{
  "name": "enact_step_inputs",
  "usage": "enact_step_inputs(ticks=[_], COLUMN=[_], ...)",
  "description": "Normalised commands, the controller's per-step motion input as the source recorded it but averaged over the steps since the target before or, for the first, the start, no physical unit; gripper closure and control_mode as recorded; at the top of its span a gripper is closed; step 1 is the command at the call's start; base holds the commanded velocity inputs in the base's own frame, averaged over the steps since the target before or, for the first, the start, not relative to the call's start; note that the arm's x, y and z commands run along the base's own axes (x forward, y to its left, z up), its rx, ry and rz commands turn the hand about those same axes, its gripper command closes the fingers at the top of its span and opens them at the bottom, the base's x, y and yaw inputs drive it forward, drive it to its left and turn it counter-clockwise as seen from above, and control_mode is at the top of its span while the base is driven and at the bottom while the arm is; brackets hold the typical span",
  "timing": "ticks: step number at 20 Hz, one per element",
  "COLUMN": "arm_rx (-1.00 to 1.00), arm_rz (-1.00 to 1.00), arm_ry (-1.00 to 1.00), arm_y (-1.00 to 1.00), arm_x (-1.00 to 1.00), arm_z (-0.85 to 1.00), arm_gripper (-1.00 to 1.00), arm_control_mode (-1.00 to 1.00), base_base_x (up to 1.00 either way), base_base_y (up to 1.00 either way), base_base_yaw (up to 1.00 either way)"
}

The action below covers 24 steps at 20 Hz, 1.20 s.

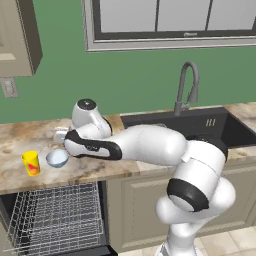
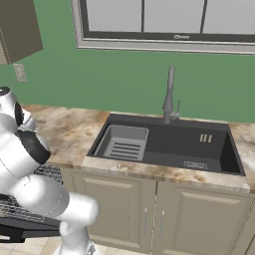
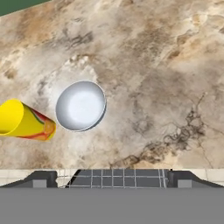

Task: Pick up the cup and bowl from the counter, place them in the dishwasher, and close the dishwasher door.

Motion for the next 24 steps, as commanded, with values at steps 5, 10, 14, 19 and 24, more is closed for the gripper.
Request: enact_step_inputs(ticks=[5, 10, 14, 19, 24], arm_rx=[0.00, 0.00, 0.00, 0.00, 0.00], arm_rz=[0.00, 0.00, 0.00, 0.00, 0.00], arm_ry=[0.00, 0.00, 0.00, 0.00, 0.00], arm_y=[0.45, 0.42, 0.38, 0.34, 0.30], arm_x=[0.06, 0.04, 0.01, 0.05, 0.12], arm_z=[-0.16, -0.14, -0.08, -0.02, -0.08], arm_gripper=[-1.00, -1.00, -1.00, -1.00, -1.00], arm_control_mode=[-1.00, -1.00, -1.00, -1.00, -1.00], base_base_x=[0.00, 0.00, 0.00, 0.00, 0.00], base_base_y=[0.00, 0.00, 0.00, 0.00, 0.00], base_base_yaw=[0.00, 0.00, 0.00, 0.00, 0.00])
